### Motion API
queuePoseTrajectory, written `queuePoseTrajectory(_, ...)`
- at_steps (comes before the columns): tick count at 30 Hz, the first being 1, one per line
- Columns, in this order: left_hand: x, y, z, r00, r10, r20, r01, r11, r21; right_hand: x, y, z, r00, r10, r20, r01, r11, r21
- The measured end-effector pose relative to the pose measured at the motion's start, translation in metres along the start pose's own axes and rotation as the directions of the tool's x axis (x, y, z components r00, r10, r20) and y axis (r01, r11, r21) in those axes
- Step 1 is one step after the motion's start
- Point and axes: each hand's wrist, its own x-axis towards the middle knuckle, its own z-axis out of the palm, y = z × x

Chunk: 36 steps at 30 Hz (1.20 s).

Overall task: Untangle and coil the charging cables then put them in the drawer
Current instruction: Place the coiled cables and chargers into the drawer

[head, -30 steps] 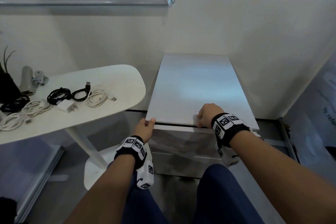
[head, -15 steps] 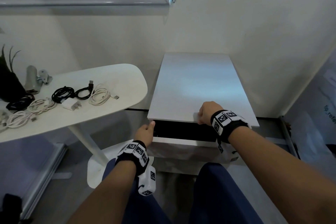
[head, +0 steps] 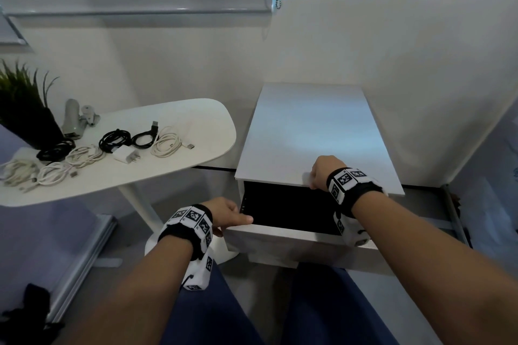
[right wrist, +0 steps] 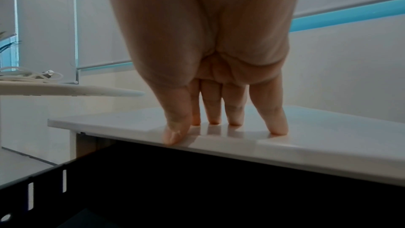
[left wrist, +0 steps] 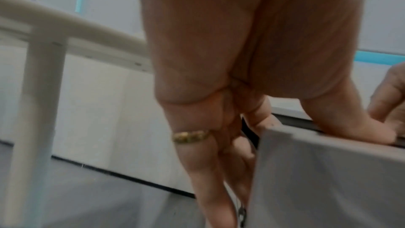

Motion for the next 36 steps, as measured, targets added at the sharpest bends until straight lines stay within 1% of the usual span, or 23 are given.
queuePoseTrajectory(3,-0.004,0.002,-0.002,1.0,0.003,0.019,-0.004,0.999,0.042,-0.001,-0.002,-0.003,1.0,0.008,0.008,-0.007,1.0,-0.003)
queuePoseTrajectory(8,-0.01,0.003,-0.004,1.0,0.017,0.01,-0.017,0.999,0.033,-0.001,-0.009,-0.005,1.0,0.012,0.001,-0.012,0.997,-0.077)
queuePoseTrajectory(10,-0.012,0.003,-0.01,1.0,0.024,0.018,-0.025,0.999,0.046,0.003,-0.017,-0.008,1.0,-0.022,-0.001,0.022,0.995,-0.1)
queuePoseTrajectory(12,-0.014,0.004,-0.018,0.998,0.055,0.023,-0.056,0.998,0.023,0.005,-0.033,-0.016,0.998,-0.065,0.019,0.067,0.994,-0.088)
queuePoseTrajectory(13,-0.014,0.004,-0.024,0.996,0.086,-0.007,-0.086,0.996,-0.001,0.007,-0.044,-0.019,0.996,-0.089,0.032,0.091,0.993,-0.074)
queuePoseTrajectory(14,-0.015,0.004,-0.031,0.989,0.128,-0.074,-0.129,0.992,-0.012,0.009,-0.056,-0.022,0.993,-0.116,0.036,0.119,0.991,-0.069)
queuePoseTrajectory(15,-0.016,0.004,-0.04,0.969,0.175,-0.172,-0.179,0.984,-0.008,0.011,-0.068,-0.025,0.989,-0.148,0.026,0.149,0.986,-0.071)
queuePoseTrajectory(16,-0.018,0.004,-0.049,0.936,0.211,-0.282,-0.221,0.975,-0.003,0.014,-0.081,-0.027,0.983,-0.183,0.005,0.183,0.981,-0.066)
queuePoseTrajectory(18,-0.023,0.004,-0.07,0.835,0.246,-0.491,-0.275,0.961,0.014,0.016,-0.108,-0.031,0.965,-0.259,-0.046,0.257,0.965,-0.05)
queuePoseTrajectory(19,-0.025,0.003,-0.08,0.776,0.259,-0.575,-0.285,0.957,0.047,0.018,-0.122,-0.034,0.954,-0.292,-0.069,0.29,0.956,-0.033)
queuePoseTrajectory(21,-0.029,-0.001,-0.1,0.666,0.275,-0.694,-0.271,0.955,0.119,0.023,-0.15,-0.037,0.932,-0.348,-0.097,0.35,0.937,0.001)
queuePoseTrajectory(23,-0.03,-0.01,-0.122,0.57,0.25,-0.782,-0.212,0.965,0.153,0.028,-0.177,-0.039,0.907,-0.4,-0.129,0.408,0.912,0.04)
queuePoseTrajectory(24,-0.029,-0.018,-0.133,0.535,0.218,-0.816,-0.162,0.975,0.154,0.029,-0.189,-0.039,0.896,-0.42,-0.144,0.433,0.899,0.069)
queuePoseTrajectory(25,-0.029,-0.026,-0.143,0.506,0.182,-0.843,-0.101,0.983,0.152,0.03,-0.201,-0.038,0.883,-0.445,-0.152,0.461,0.882,0.096)
queuePoseTrajectory(26,-0.028,-0.034,-0.152,0.492,0.142,-0.859,-0.016,0.988,0.154,0.03,-0.212,-0.038,0.867,-0.474,-0.155,0.493,0.863,0.114)
queuePoseTrajectory(28,-0.028,-0.049,-0.167,0.498,0.041,-0.866,0.205,0.965,0.163,0.031,-0.233,-0.036,0.837,-0.525,-0.153,0.543,0.83,0.126)
queuePoseTrajectory(29,-0.028,-0.054,-0.172,0.511,-0.006,-0.859,0.283,0.945,0.162,0.031,-0.241,-0.034,0.831,-0.538,-0.143,0.555,0.82,0.139)
queuePoseTrajectory(30,-0.027,-0.057,-0.176,0.536,-0.041,-0.843,0.324,0.932,0.161,0.031,-0.246,-0.033,0.83,-0.543,-0.128,0.557,0.817,0.147)
queuePoseTrajectory(33,-0.021,-0.072,-0.187,0.603,-0.111,-0.79,0.388,0.906,0.17,0.035,-0.265,-0.027,0.813,-0.581,-0.042,0.583,0.81,0.063)
queuePoseTrajectory(35,-0.016,-0.078,-0.191,0.648,-0.105,-0.754,0.395,0.893,0.215,0.038,-0.272,-0.024,0.81,-0.586,0.024,0.586,0.811,0.006)
queuePoseTrajectory(36,-0.014,-0.078,-0.192,0.667,-0.076,-0.742,0.381,0.89,0.251,0.039,-0.275,-0.023,0.81,-0.584,0.055,0.585,0.811,-0.018)
